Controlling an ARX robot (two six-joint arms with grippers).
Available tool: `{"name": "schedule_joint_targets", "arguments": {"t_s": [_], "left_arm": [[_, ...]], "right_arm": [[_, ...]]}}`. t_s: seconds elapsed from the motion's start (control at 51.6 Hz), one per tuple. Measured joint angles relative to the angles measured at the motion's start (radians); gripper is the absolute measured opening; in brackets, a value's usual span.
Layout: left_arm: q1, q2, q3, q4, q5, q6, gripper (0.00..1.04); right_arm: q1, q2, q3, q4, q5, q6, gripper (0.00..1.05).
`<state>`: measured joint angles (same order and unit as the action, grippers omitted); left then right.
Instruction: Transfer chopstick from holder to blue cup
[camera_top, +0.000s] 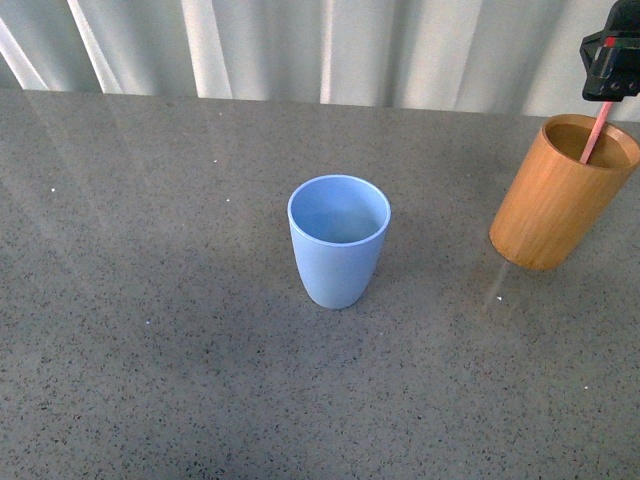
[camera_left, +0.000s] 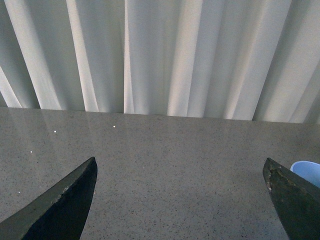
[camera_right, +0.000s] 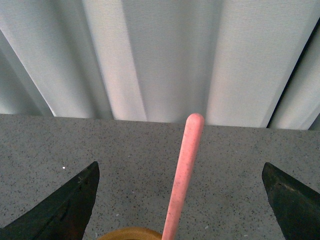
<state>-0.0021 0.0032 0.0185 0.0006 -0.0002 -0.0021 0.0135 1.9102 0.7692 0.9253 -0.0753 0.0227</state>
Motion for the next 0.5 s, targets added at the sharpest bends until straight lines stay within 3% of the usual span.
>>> {"name": "schedule_joint_targets", "arguments": {"t_s": [0.387,0.503], "left_arm": [[0.0,0.0,0.0,0.0,0.0,0.0,0.98],[0.0,0.0,0.0,0.0,0.0,0.0,0.98]], "right_arm": [[0.005,0.111,0.102,0.008,0.026,0.016,0.94],[0.006,0.129,0.114,0.014,0.027,0.021,0.7]]}}
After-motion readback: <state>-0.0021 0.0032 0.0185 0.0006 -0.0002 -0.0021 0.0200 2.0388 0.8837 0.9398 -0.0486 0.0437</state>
